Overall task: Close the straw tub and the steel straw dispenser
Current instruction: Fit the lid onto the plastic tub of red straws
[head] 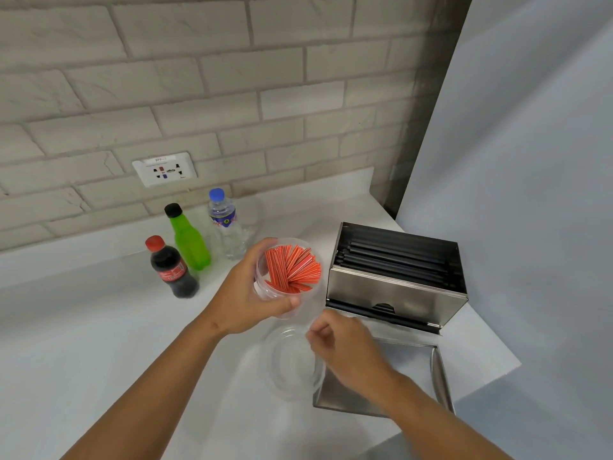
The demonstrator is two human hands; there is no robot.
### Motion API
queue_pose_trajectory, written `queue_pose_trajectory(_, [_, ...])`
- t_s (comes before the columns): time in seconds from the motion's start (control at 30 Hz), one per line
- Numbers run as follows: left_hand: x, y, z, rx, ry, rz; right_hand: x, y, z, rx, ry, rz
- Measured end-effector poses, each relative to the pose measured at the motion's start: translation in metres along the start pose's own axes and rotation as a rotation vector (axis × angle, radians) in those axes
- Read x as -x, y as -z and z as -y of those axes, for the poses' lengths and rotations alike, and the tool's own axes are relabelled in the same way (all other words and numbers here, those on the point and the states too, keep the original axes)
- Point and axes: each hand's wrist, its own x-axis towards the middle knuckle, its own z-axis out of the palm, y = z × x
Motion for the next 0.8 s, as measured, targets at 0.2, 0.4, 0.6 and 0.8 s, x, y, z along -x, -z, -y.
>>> queue_pose_trajectory(0.2, [0.001, -0.02, -0.034, 0.041, -0.021, 0.004, 0.028, 0.062, -0.027, -0.205, -0.112, -0.146])
queue_pose_trajectory(0.4, [0.002, -0.05, -0.056, 0.078, -0.019, 0.052, 0.058, 0.122, -0.041, -0.266, -0.077, -0.296])
queue_pose_trajectory(0.6, [0.002, -0.089, -0.075, 0.122, -0.009, 0.134, 0.07, 0.151, -0.034, -0.206, 0.04, -0.475])
queue_pose_trajectory(0.8, [0.0, -0.114, -0.087, 0.138, 0.028, 0.139, 0.069, 0.148, -0.037, -0.225, 0.15, -0.428])
